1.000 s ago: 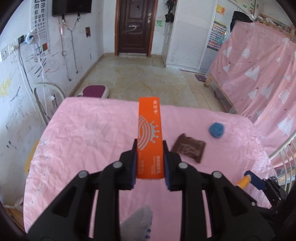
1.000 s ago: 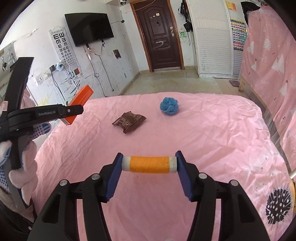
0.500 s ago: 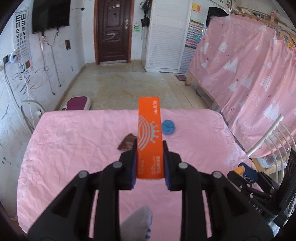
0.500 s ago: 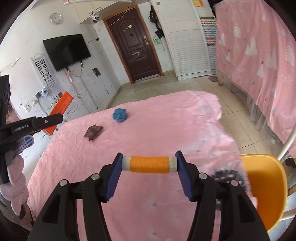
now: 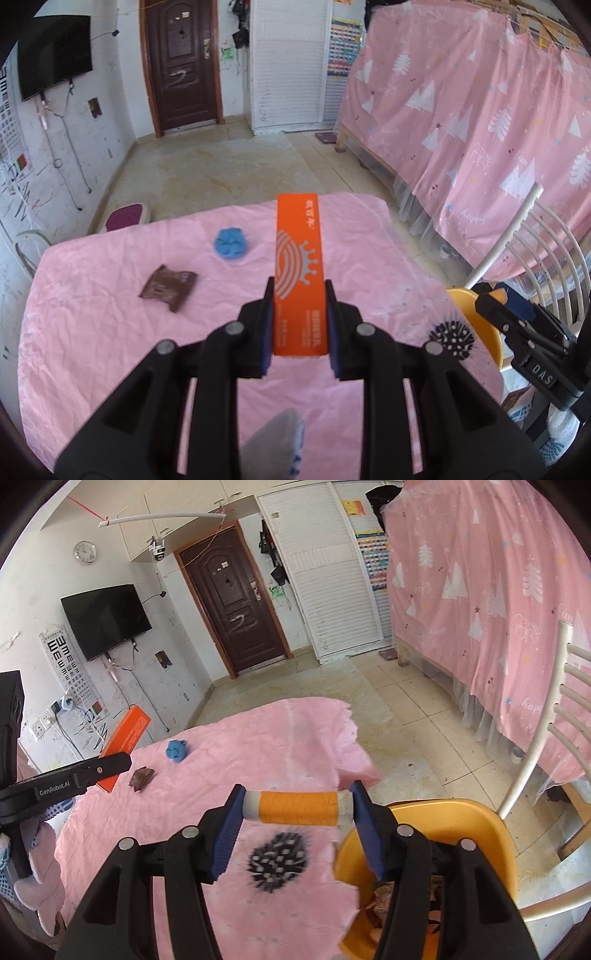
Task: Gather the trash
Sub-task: 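Carry the orange box and orange tube toward the orange bin with both grippers, then open both grippers over the orange bin to drop the box and tube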
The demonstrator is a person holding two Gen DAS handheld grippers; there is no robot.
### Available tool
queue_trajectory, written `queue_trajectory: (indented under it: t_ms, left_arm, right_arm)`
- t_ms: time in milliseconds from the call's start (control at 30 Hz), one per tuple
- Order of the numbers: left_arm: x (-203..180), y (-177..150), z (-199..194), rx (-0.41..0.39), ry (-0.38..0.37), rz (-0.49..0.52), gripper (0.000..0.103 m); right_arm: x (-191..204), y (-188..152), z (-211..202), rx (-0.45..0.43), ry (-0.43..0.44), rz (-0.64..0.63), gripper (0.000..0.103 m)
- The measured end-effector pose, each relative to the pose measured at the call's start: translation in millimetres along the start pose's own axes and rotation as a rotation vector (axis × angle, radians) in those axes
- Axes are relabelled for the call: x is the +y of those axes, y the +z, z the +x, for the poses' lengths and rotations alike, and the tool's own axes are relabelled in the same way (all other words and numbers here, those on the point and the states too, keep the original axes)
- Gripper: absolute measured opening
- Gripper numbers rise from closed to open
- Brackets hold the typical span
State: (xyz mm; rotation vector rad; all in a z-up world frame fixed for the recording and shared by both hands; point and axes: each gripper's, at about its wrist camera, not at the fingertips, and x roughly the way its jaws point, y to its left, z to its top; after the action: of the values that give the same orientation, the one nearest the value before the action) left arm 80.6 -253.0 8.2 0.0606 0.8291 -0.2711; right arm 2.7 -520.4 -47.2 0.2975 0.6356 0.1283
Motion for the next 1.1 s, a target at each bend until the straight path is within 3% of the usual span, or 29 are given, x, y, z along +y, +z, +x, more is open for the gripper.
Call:
queue_trajectory:
  t_ms: [167,400,533,967,1000,1067,1100]
  left_arm:
    - [-34,1,11,0.021,-0.034,0.042,0.022]
    - [-85,2,28,0.075,-0.243,0.094,0.022]
    - [-117,0,37,0.099,-0.310,0.125,0.022]
    - [-175,-13,60,0.164,-0.376,0.193,0.022]
    - [-177,-14,61,0.167,-0.390,0.194,0.023]
    - [-178,-15,62,0.170,-0.400,0.195,0.045]
    - [-178,-15,62,0.167,-0.401,0.195,0.048]
  right_arm:
    - [-28,0,-6,-0.014,-0.027,0.025,0.048]
    - [-73,-7,-9,-0.015,-0.059,0.092,0.048]
    - [-90,-8,-10,-0.020,-0.070,0.127,0.048]
    - [-118,-10,-17,-0.046,-0.087,0.202,0.058]
    - [-120,-11,-19,-0.050,-0.088,0.206,0.058]
    - [-121,-12,-21,-0.058,-0.092,0.216,0.058]
    - [-121,-11,-21,-0.060,-0.093,0.220,0.058]
